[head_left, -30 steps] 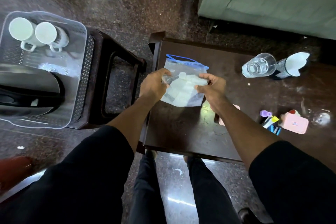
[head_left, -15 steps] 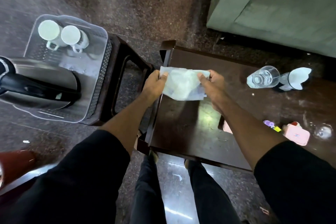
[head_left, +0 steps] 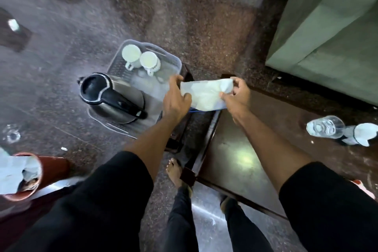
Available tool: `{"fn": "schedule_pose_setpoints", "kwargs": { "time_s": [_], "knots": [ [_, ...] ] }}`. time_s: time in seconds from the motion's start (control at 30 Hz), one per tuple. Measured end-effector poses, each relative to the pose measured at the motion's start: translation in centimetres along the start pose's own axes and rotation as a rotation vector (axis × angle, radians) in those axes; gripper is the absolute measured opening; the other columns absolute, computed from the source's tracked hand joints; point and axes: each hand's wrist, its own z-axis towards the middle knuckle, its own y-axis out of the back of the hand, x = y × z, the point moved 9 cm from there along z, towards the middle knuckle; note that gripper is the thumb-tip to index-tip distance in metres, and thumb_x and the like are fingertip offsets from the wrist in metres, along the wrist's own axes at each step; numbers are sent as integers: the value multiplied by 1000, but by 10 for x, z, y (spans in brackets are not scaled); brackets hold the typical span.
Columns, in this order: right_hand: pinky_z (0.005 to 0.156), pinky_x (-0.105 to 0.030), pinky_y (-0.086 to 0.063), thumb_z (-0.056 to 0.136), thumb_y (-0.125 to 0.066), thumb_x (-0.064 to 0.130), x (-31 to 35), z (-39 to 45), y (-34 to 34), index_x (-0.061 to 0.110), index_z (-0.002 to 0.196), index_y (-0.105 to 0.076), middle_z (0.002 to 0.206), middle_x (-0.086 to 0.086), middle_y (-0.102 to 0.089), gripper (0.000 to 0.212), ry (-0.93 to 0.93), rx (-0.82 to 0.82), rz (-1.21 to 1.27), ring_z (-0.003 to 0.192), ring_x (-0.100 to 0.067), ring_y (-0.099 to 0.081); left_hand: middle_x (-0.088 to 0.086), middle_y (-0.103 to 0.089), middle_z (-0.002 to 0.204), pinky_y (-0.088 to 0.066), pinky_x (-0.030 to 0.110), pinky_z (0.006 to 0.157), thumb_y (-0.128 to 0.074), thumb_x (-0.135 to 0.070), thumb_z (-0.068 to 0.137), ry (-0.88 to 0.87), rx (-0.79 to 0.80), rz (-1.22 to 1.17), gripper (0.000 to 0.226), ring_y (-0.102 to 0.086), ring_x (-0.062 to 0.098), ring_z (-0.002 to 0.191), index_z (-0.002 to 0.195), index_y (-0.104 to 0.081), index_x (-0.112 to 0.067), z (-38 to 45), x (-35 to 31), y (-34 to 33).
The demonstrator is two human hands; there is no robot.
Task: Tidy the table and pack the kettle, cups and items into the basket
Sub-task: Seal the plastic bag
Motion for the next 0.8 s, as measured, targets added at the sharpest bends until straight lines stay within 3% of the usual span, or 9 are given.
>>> {"fn": "schedule_pose_setpoints", "kwargs": {
  "time_s": [0.07, 0.13, 0.23, 0.37, 0.53, 0.67, 0.8],
  "knots": [
    [83, -35, -58, 73, -78, 1, 34, 2, -21, 18, 122, -60, 95, 5, -71, 54, 65, -40, -37, 91, -18, -69, 12, -63, 92, -48, 44, 80, -57, -6, 83, -79, -105, 15, 29, -61, 38, 90, 111, -60, -12, -13, -5, 25],
    [72, -29, -52, 72, -75, 4, 66, 2, -48, 27, 109, -58, 80, 17, -62, 47, 154, -71, -80, 78, -11, -62, 8, -60, 95, -46, 42, 82, -58, -4, 86, -63, -212, 44, 20, -60, 36, 94, 101, -69, -13, -21, 3, 42],
    [65, -25, -48, 73, -67, -3, 102, 2, -103, 28, 100, -50, 82, 16, -57, 44, 255, -1, -70, 71, -4, -56, 13, -61, 109, -47, 41, 90, -57, -1, 91, -7, -367, -32, 22, -62, 34, 100, 106, -72, -8, -23, 23, 65],
    [76, -38, -53, 77, -65, -5, 121, 11, -155, 22, 101, -49, 92, 2, -61, 39, 298, 58, -86, 83, -17, -61, 17, -56, 117, -48, 37, 96, -55, 2, 93, -16, -482, -103, 29, -61, 33, 105, 118, -68, -3, -14, 29, 79],
    [80, -46, -53, 81, -58, -2, 118, 23, -198, 19, 104, -52, 92, 4, -58, 32, 337, 119, -204, 83, -16, -58, 17, -48, 132, -46, 41, 103, -53, 0, 92, 202, -434, -150, 40, -58, 35, 114, 131, -59, -6, -1, 52, 66],
    [81, -47, -53, 83, -50, -3, 112, 24, -222, 20, 108, -56, 102, -1, -63, 35, 371, 211, -453, 93, -25, -60, 17, -43, 146, -43, 39, 106, -54, -11, 93, 455, -268, -87, 46, -55, 36, 123, 139, -50, -8, 10, 77, 48],
    [82, -48, -53, 85, -53, -3, 120, 17, -233, 20, 114, -51, 116, -7, -63, 37, 516, 205, -752, 101, -34, -62, 21, -44, 149, -36, 44, 116, -60, -21, 93, 575, -94, 88, 52, -47, 39, 137, 140, -44, -4, 19, 88, 37]
  ]
}}
